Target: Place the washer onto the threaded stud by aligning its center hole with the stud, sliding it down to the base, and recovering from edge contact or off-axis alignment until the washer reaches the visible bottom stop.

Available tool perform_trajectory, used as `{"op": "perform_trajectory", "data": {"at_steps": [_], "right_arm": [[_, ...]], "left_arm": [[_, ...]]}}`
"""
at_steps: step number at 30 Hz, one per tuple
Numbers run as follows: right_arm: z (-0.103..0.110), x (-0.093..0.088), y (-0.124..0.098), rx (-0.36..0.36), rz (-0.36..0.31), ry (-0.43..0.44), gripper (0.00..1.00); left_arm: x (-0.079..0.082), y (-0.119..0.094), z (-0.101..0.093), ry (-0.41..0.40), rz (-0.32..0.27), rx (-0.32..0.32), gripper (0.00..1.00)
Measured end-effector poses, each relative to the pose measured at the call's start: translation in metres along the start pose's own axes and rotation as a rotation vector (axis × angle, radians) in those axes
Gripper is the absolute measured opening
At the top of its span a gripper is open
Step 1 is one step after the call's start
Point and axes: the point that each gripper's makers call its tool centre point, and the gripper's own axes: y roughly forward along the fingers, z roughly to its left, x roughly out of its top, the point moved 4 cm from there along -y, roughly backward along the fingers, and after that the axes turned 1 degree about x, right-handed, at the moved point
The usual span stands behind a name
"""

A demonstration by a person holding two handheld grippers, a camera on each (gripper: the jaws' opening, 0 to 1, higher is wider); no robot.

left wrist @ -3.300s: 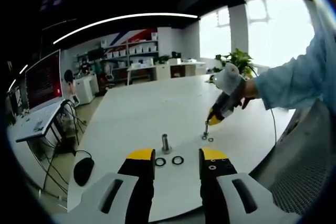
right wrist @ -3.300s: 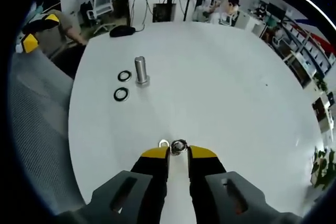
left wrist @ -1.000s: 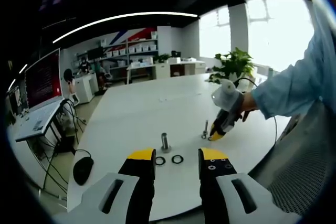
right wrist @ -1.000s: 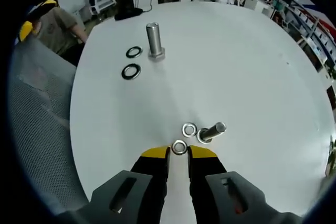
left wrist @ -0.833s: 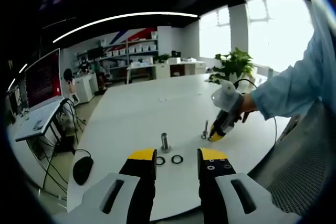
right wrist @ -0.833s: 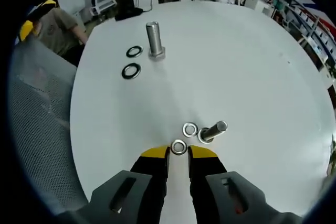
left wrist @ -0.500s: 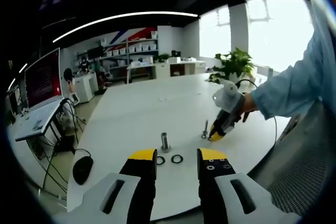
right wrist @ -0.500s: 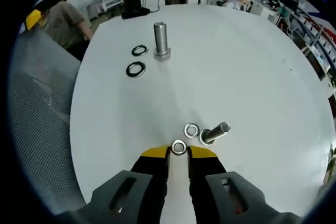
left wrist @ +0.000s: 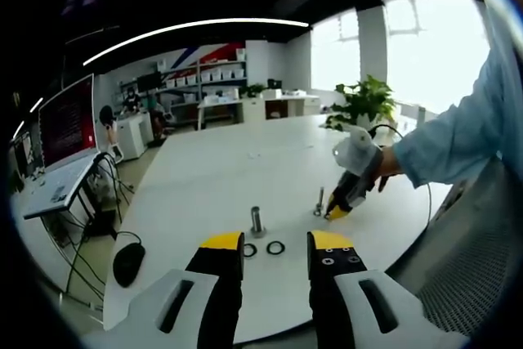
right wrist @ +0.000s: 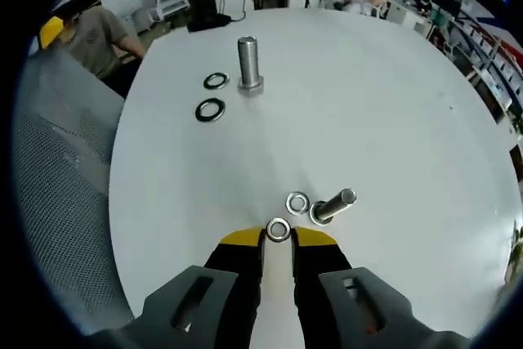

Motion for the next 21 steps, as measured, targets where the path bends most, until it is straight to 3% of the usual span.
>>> {"op": "perform_trajectory", "data": {"at_steps": [21], "right_arm": [[-0.003,0.031,-0.035,-0.048,-0.107,-0.011,0.15]], "left_arm": [[0.001,0.0,0.0,0.002,-0.012,0.001,0.29]]}}
